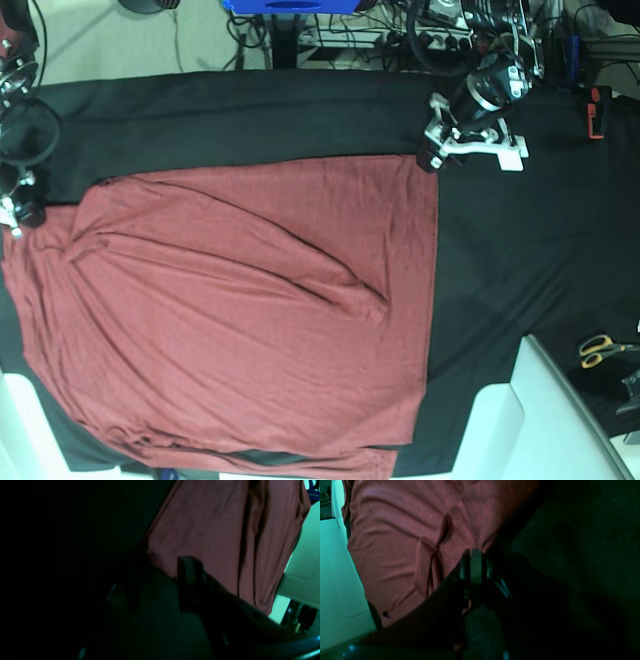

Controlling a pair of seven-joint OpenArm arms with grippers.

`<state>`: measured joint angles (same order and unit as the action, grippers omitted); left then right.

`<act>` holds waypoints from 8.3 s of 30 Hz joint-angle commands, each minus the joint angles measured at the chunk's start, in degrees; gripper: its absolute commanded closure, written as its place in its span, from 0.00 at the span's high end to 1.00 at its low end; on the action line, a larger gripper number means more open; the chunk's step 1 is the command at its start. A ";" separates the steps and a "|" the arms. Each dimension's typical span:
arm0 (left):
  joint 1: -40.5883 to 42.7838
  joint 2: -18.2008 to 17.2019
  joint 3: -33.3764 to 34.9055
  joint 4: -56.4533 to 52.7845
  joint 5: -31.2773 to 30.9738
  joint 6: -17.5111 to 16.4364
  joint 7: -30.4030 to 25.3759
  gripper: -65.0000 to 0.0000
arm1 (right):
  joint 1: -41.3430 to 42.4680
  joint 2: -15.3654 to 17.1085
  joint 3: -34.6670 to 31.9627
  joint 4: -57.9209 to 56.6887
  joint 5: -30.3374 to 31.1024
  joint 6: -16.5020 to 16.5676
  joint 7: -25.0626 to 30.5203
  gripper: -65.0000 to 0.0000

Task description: Fold the T-shirt properly

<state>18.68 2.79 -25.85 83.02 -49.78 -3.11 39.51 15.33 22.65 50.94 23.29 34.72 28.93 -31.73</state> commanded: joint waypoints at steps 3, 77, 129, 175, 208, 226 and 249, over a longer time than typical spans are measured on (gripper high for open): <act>-1.84 -0.11 -0.04 -1.84 -0.73 -0.62 -0.25 0.36 | 0.80 1.48 0.01 0.93 0.49 0.13 0.38 0.00; 8.09 -5.64 -0.04 6.60 -10.57 -0.36 0.19 0.00 | -12.21 -4.06 3.44 24.93 0.40 -0.31 -17.46 0.00; 10.99 -5.56 0.40 11.17 -11.10 3.69 0.27 0.00 | -13.44 -4.06 -5.00 33.11 0.40 -20.44 -23.09 0.00; 9.67 -5.64 -0.13 16.80 -15.58 4.13 0.27 0.00 | -11.33 -2.39 -19.86 47.00 0.23 -33.19 -24.05 0.00; -1.40 -5.73 -0.04 6.34 -15.50 9.40 0.27 0.00 | -1.05 0.69 -31.47 31.96 0.23 -33.19 -19.40 0.00; -4.22 -5.73 -0.13 1.42 -15.50 9.49 0.19 0.00 | 1.50 1.04 -34.54 27.13 0.23 -33.02 -14.91 0.00; -7.82 -7.05 0.40 -0.61 -13.21 9.49 0.19 0.00 | 1.59 0.95 -34.63 27.30 0.31 -32.84 -12.89 0.01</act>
<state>11.09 -3.81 -25.30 81.67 -62.52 7.11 40.12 15.53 22.24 16.21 49.50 34.72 -4.05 -45.63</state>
